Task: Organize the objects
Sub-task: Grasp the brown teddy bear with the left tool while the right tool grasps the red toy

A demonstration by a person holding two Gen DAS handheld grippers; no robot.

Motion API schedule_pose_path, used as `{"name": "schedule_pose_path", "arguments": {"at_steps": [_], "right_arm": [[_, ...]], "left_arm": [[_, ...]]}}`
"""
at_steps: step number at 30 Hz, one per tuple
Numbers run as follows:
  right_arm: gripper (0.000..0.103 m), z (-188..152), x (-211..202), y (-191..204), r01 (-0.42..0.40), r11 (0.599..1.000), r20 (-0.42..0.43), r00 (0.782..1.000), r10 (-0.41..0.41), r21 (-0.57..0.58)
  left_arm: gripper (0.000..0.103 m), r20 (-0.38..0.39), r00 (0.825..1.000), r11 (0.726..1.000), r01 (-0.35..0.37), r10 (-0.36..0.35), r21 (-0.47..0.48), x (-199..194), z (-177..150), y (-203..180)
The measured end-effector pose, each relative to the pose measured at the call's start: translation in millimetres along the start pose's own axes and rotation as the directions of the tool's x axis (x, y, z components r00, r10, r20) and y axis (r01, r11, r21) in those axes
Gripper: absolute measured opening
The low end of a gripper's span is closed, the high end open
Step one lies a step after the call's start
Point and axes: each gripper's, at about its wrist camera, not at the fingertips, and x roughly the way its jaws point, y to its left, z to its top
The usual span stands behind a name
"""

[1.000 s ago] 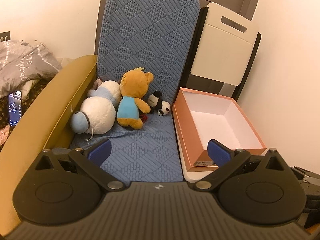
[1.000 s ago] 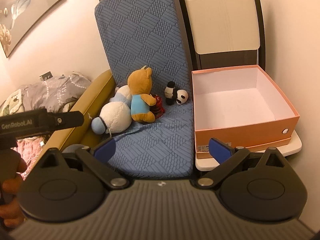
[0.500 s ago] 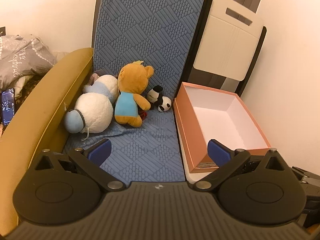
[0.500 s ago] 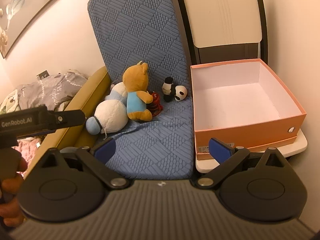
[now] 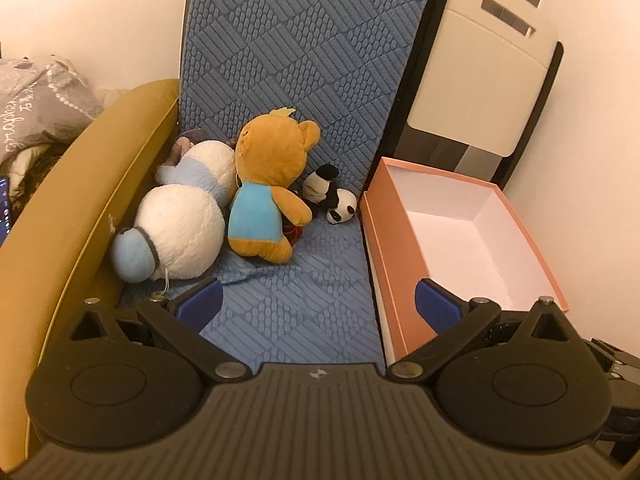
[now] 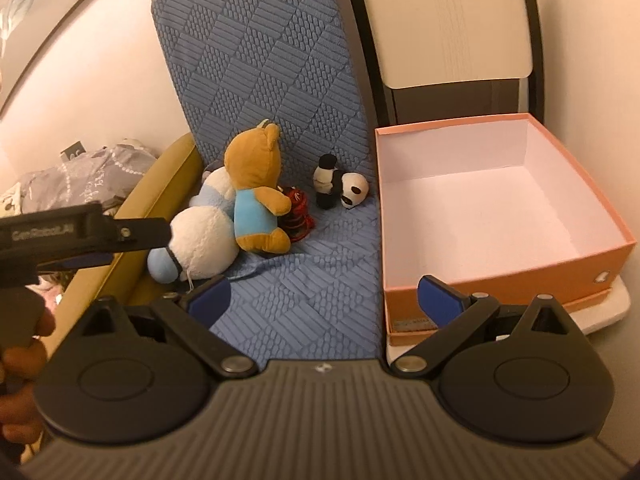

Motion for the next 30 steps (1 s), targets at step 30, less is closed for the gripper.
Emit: {"name": "schedule_pose_path", "arguments": {"at_steps": [30], "right_arm": [[0.066, 92.8, 259.9, 15.4, -0.052, 0.996, -0.114, 0.992, 0.06, 0.066]], "left_arm": [[0.09, -0.155, 0.988, 0.999, 0.017, -0.012, 0.028, 243.1, 56.7, 82.2]]}}
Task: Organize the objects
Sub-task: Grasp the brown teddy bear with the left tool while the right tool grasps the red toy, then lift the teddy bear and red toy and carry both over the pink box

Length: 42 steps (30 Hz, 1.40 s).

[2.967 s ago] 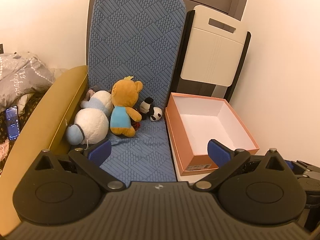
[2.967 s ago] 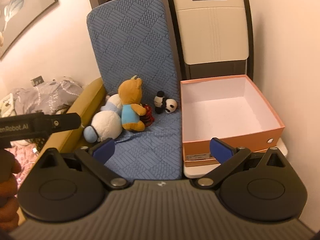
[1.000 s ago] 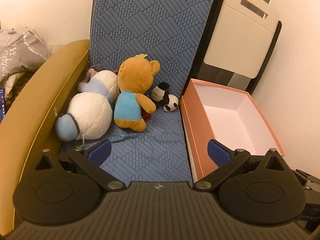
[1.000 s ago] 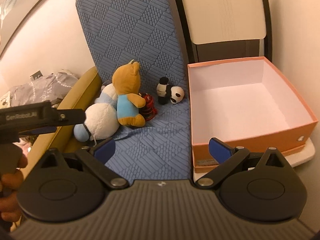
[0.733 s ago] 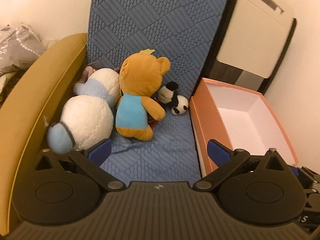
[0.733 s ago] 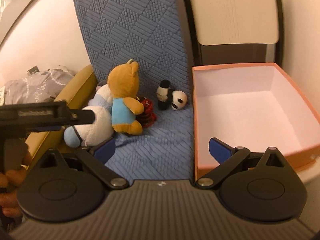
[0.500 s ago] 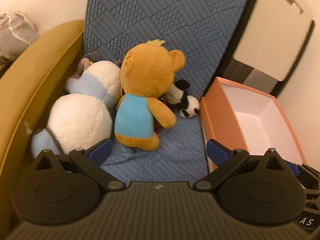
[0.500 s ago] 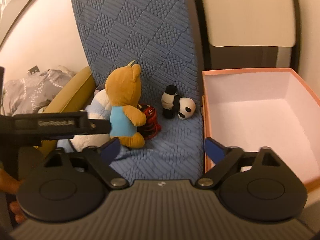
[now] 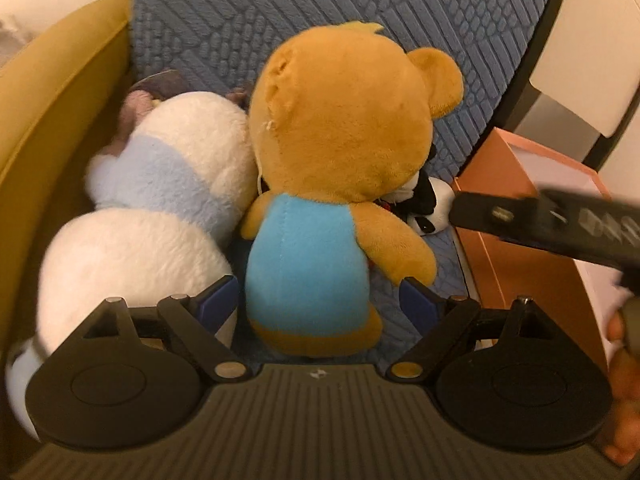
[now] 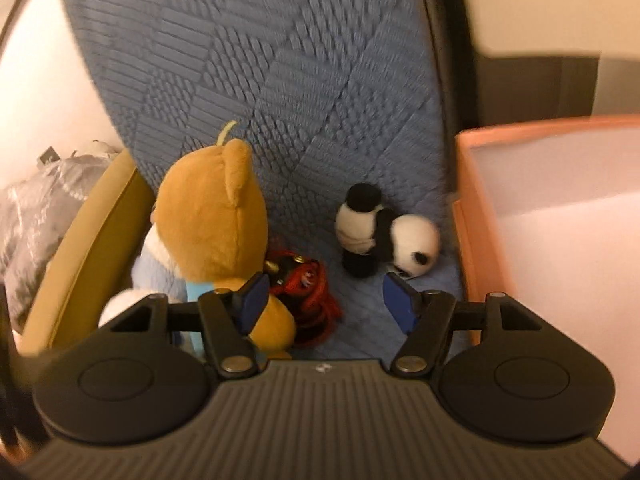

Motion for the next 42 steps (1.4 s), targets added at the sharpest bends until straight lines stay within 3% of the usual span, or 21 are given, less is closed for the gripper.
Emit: {"name": "schedule_pose_path", "arguments": {"at_steps": [4, 9, 13, 15, 16, 18, 27, 30, 42], "right_arm": [[0.067, 6.4, 40.2, -7.6, -0.044, 0.992, -0.087, 0.995, 0.055, 0.117], [0.068, 7.8, 70.1, -19.4, -0.081, 0.966, -0.122, 0.986, 0.114, 0.247], [0.069, 5.7, 84.0, -30.1, -0.11, 0.931, -0.139, 0.976, 0.168, 0.348], [0.064, 4.8, 86.9, -32.9, -0.136, 0.919, -0.136, 0.971, 0.198, 0.369], [0.055, 3.1, 87.2, -35.2, -0.156, 0.91, -0.13, 0.967, 0.22, 0.384], [0.048, -0.9, 86.8, -38.7, -0.176, 0.893, -0.128, 0.96, 0.248, 0.415], [0.045, -15.3, 54.4, -28.6, -0.149, 0.919, -0.127, 0.97, 0.208, 0.365], [0.038, -25.3, 40.2, -29.4, -0.137, 0.919, -0.133, 0.971, 0.198, 0.37], [0.038, -76.4, -17.4, -35.7, -0.098, 0.918, -0.157, 0.973, 0.169, 0.384]], "left_arm": [[0.09, 0.016, 1.0, 0.997, -0.006, 0.005, 0.071, 11.8, 1.0, -2.6], [0.09, 0.049, 0.998, 0.988, -0.054, 0.047, 0.142, 23.5, 1.3, -9.9], [0.072, 0.082, 0.994, 0.989, -0.076, 0.067, 0.123, 23.8, 0.7, -8.0], [0.068, 0.093, 0.994, 0.993, -0.069, 0.06, 0.099, 21.1, -0.5, -5.0], [0.066, 0.096, 0.994, 0.994, -0.064, 0.055, 0.09, 20.0, -1.9, -4.4], [0.064, 0.102, 0.994, 0.996, -0.051, 0.044, 0.067, 15.5, -4.2, -2.3], [0.062, 0.108, 0.994, 0.998, 0.006, 0.001, -0.063, -17.9, -19.4, 7.6], [0.061, 0.102, 0.995, 0.995, 0.017, -0.007, -0.098, -28.4, -27.6, 6.4], [0.061, 0.076, 0.997, 0.983, 0.026, -0.013, -0.18, -64.9, -70.1, 4.6]]}}
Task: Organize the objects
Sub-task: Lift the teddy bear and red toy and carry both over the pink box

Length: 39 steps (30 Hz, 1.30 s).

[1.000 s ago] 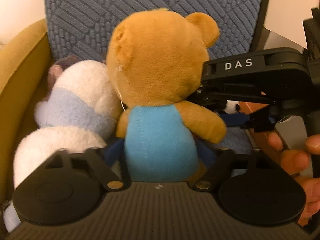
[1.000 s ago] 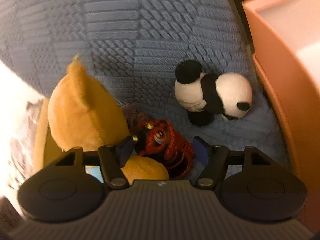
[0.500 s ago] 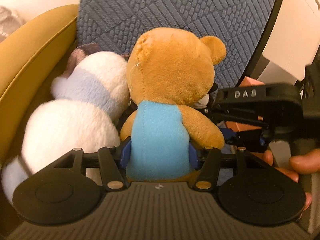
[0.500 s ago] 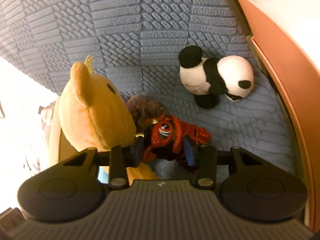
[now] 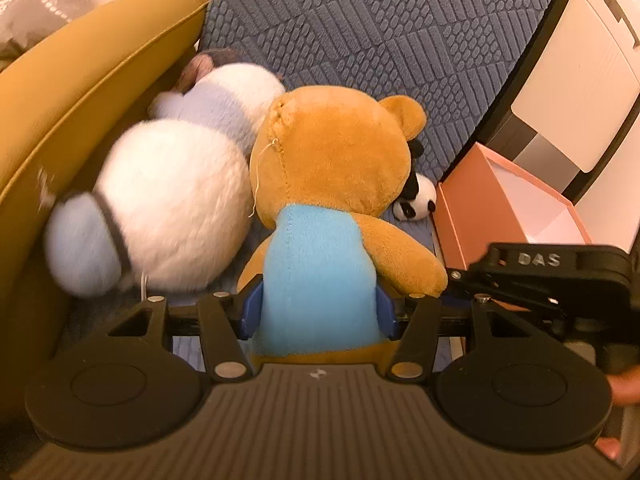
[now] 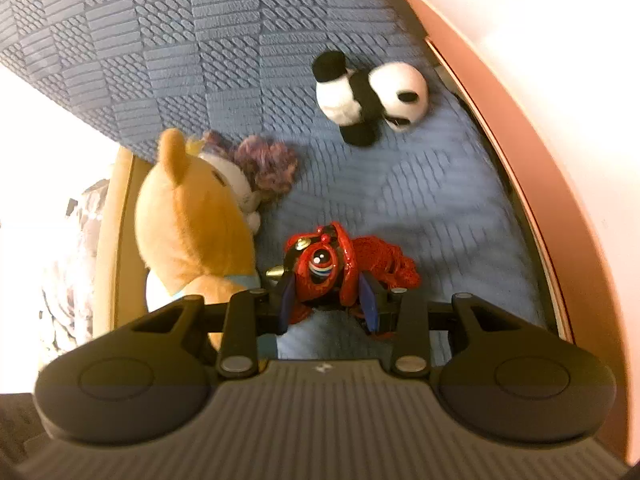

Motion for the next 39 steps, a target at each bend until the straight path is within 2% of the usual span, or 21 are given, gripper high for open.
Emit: {"name": "schedule_pose_path", "arguments": {"at_steps": [7, 9, 12, 14, 17, 18, 20, 21, 24, 27, 28, 32, 39], "right_arm": [[0.039, -24.7, -5.5, -10.7, 0.028, 1.0, -0.005, 1.0, -0.028, -0.005], [0.039, -27.2, -10.1, -11.7, 0.04, 0.999, 0.021, 0.999, -0.04, -0.017], [0.042, -30.0, -15.9, -6.5, 0.118, 0.989, 0.086, 0.99, -0.11, -0.085], [0.055, -32.9, -18.8, -0.7, 0.139, 0.979, 0.105, 0.987, -0.124, -0.15], [0.065, -35.1, -10.8, 6.0, 0.165, 0.96, 0.127, 0.982, -0.139, -0.226], [0.065, -35.7, -5.6, 9.0, 0.187, 0.949, 0.134, 0.978, -0.156, -0.255], [0.075, -40.0, 1.9, 12.2, 0.227, 0.924, 0.155, 0.97, -0.187, -0.308], [0.077, -43.0, 6.0, 14.6, 0.251, 0.908, 0.164, 0.965, -0.206, -0.335], [0.077, -52.6, 19.3, 17.1, 0.296, 0.87, 0.174, 0.954, -0.245, -0.395], [0.076, -55.5, 28.9, 8.7, 0.294, 0.872, 0.16, 0.955, -0.25, -0.391], [0.07, -55.2, 29.0, 5.8, 0.289, 0.877, 0.159, 0.956, -0.246, -0.383], [0.07, -58.4, 16.4, 9.3, 0.287, 0.863, 0.186, 0.956, -0.228, -0.417], [0.07, -66.1, -15.8, 24.1, 0.273, 0.848, 0.211, 0.958, -0.195, -0.454]], "left_arm": [[0.061, -0.022, 1.0, 0.999, 0.011, -0.012, -0.049, -11.7, -25.1, 7.5], [0.061, -0.033, 0.999, 0.998, 0.009, -0.011, -0.066, -11.5, -27.8, 11.0], [0.061, -0.039, 0.999, 0.996, 0.019, -0.022, -0.084, -11.8, -29.8, 13.8], [0.061, -0.04, 0.999, 0.996, 0.021, -0.025, -0.087, -12.2, -29.7, 14.0], [0.061, -0.041, 0.999, 0.995, 0.024, -0.028, -0.093, -11.7, -29.7, 13.9], [0.061, -0.041, 0.999, 0.995, 0.025, -0.029, -0.094, -11.7, -29.7, 13.7], [0.061, -0.042, 0.999, 0.995, 0.026, -0.03, -0.096, -11.8, -29.7, 13.4], [0.061, -0.042, 0.999, 0.995, 0.026, -0.03, -0.097, -11.5, -29.4, 13.8], [0.061, -0.046, 0.999, 0.995, 0.018, -0.023, -0.096, -9.8, -28.6, 12.9], [0.061, -0.044, 0.999, 0.996, 0.02, -0.024, -0.092, -6.5, -29.4, 13.0], [0.061, -0.046, 0.999, 0.995, 0.022, -0.026, -0.096, -4.9, -29.7, 13.1], [0.061, -0.043, 0.999, 0.995, 0.021, -0.026, -0.1, -4.9, -30.0, 11.8], [0.061, -0.033, 0.998, 0.986, 0.041, -0.047, -0.16, -20.1, -34.1, 7.6]]}}
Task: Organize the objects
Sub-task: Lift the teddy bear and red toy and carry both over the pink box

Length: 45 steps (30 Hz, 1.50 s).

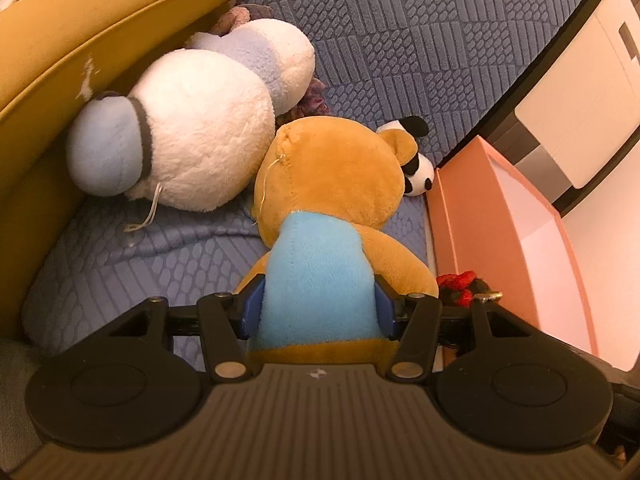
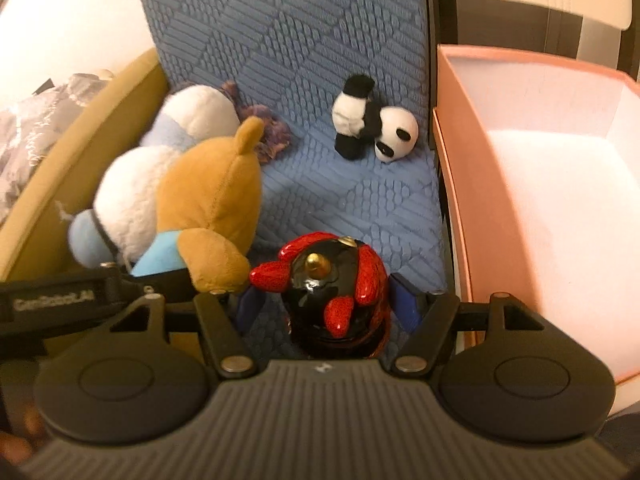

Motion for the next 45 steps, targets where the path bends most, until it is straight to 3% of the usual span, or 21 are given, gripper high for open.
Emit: {"name": "schedule_pose_path", "arguments": {"at_steps": [6, 13, 25, 36, 45], "right_arm": [[0.07, 3.5, -40.7, 1.8, -0.02, 1.0, 0.019, 1.0, 0.02, -0.014], [0.07, 13.7, -93.5, -6.4, -0.038, 0.999, 0.058, 0.998, 0.039, -0.027], [0.07, 39.5, -158.1, -29.2, -0.05, 0.998, 0.16, 0.986, 0.056, -0.04], [0.07, 61.6, -198.4, -71.3, -0.045, 0.999, 0.22, 0.974, 0.044, 0.001], [0.07, 80.9, -207.5, -119.4, -0.015, 0.999, 0.226, 0.974, 0.003, 0.048]], "left_arm": [[0.06, 0.027, 1.0, 0.999, 0.008, -0.006, -0.053, -29.8, -10.7, -8.8], [0.06, 0.073, 0.997, 0.998, 0.039, -0.035, -0.049, -70.4, -14.2, -35.4], [0.06, 0.158, 0.985, 0.997, 0.071, -0.076, 0.031, -113.2, -9.9, -103.9], [0.06, 0.169, 0.978, 0.989, 0.107, -0.124, 0.105, -126.6, 2.3, -178.3], [0.06, 0.146, 0.977, 0.981, 0.139, -0.158, 0.136, -100.4, 14.5, -229.1]]}}
